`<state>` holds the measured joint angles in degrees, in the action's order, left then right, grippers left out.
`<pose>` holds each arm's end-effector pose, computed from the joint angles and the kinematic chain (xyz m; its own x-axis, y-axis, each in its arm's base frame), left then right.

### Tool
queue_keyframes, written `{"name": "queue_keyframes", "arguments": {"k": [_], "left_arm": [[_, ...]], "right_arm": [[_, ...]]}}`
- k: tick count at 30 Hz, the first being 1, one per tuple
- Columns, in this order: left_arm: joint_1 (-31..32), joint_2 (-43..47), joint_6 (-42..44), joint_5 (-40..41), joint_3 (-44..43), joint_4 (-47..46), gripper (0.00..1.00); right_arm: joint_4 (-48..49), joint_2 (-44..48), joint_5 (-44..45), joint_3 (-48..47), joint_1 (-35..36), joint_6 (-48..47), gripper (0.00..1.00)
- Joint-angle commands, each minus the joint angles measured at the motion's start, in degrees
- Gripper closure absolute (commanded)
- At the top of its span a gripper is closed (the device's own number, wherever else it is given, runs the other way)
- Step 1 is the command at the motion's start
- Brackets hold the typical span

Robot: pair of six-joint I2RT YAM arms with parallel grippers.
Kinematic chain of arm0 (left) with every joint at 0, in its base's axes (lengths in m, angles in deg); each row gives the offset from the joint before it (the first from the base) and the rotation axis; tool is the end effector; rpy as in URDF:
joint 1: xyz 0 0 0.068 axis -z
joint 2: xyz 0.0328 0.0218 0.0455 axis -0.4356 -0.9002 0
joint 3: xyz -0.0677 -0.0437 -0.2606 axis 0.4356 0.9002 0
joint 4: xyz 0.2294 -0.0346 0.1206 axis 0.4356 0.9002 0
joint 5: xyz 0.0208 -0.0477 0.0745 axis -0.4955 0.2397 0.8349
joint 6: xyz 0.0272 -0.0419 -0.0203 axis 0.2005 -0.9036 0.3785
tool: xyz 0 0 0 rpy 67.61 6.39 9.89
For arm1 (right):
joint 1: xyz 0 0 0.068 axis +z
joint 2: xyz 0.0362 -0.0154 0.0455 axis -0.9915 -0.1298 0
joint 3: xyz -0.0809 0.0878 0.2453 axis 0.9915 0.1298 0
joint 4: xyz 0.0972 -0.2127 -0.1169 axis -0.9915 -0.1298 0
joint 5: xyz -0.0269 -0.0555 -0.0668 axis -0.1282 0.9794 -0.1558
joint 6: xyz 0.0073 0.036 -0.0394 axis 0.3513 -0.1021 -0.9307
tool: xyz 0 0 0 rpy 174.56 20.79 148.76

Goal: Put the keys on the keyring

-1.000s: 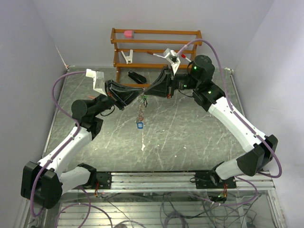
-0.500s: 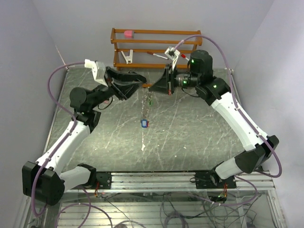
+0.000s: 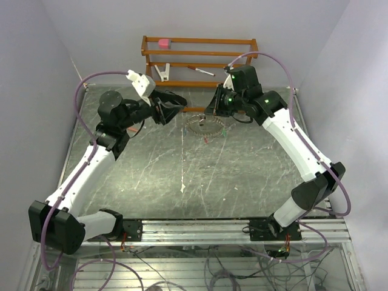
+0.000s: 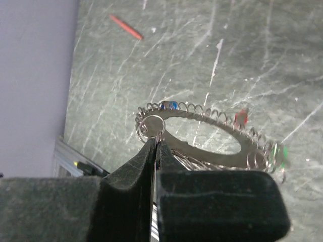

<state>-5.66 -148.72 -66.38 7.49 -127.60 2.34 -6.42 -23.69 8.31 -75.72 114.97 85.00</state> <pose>0.2465 -0.1144 0.4082 0.0290 -0.1381 -0.9900 0.8651 0.4996 -0.0443 0.2897 0.1922 0.4185 -0.7760 0.1609 -0.6099 -0.2704 0.7887 0.5522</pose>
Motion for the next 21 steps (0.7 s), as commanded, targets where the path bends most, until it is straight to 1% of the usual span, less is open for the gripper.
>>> {"name": "queue_keyframes", "arguments": {"k": [1, 6, 12, 14, 16, 21], "left_arm": [[2.17, -0.17, 5.90, 0.83, -1.49, 7.24, 0.35], [6.85, -1.19, 8.83, 0.02, -2.25, 12.35, 0.36], [8.73, -2.68, 10.44, 0.84, -3.31, 15.53, 0.36], [9.12, -3.37, 11.17, 0.54, -3.93, 17.38, 0.35], [9.36, -4.10, 11.50, 1.44, -3.97, 18.71, 0.35], [9.35, -3.89, 13.31, 5.42, -2.19, 17.03, 0.35]], "right_arm": [[0.58, -0.67, 8.09, -1.39, -0.04, 11.37, 1.00], [-2.59, -2.56, 14.65, -5.04, 1.14, 19.95, 1.00], [-7.20, -4.55, 18.02, -10.13, 2.81, 27.00, 1.00], [-6.49, -3.97, 17.49, -9.83, 2.85, 28.61, 1.00], [-4.76, -3.64, 14.82, -9.24, 2.84, 30.14, 1.00], [-3.49, -3.48, 9.39, -9.00, 2.85, 32.23, 1.00]]}}
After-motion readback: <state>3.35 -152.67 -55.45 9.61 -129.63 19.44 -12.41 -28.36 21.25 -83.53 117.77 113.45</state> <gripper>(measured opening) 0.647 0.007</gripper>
